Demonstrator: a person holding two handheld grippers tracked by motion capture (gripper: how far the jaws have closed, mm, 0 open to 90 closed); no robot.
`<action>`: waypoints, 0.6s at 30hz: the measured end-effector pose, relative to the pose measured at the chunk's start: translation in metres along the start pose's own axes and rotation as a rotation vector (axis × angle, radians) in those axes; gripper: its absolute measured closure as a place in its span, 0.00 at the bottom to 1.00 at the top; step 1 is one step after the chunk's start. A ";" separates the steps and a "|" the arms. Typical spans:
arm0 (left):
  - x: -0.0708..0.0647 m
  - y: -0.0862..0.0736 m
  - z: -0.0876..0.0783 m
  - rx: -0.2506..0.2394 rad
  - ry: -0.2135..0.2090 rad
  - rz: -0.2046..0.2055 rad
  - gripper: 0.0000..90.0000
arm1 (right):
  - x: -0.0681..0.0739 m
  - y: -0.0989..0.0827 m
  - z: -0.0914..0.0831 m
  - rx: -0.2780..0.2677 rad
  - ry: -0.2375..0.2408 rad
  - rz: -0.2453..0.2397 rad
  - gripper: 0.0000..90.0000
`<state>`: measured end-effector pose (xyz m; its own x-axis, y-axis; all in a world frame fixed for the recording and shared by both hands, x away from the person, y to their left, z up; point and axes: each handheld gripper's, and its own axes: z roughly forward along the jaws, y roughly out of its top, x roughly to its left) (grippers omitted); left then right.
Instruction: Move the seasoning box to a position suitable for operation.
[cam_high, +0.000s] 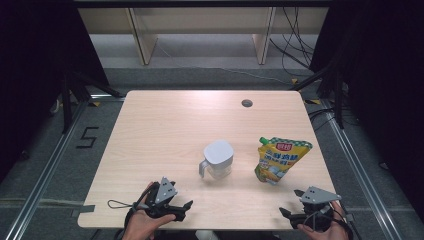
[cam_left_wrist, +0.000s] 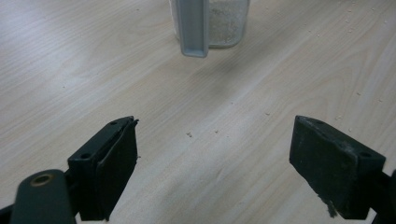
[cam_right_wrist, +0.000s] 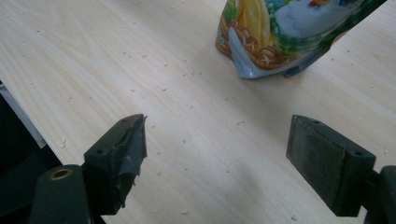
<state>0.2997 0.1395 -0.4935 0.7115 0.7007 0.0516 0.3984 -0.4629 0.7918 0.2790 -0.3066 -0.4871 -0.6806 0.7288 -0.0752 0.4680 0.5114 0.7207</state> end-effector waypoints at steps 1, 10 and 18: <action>0.000 0.000 0.000 0.003 0.001 -0.009 0.16 | 0.000 0.000 0.000 0.001 0.003 0.005 0.24; 0.001 0.001 -0.001 0.013 0.014 -0.020 0.16 | -0.001 0.000 0.000 -0.005 -0.002 0.012 0.24; 0.003 0.001 0.000 -0.010 0.031 -0.050 0.16 | -0.002 0.000 -0.001 -0.003 -0.010 0.031 0.24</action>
<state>0.3021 0.1409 -0.4923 0.6725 0.7395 0.0303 0.4270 -0.4211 0.8002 0.2795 -0.3085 -0.4859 -0.6599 0.7490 -0.0595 0.4874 0.4870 0.7247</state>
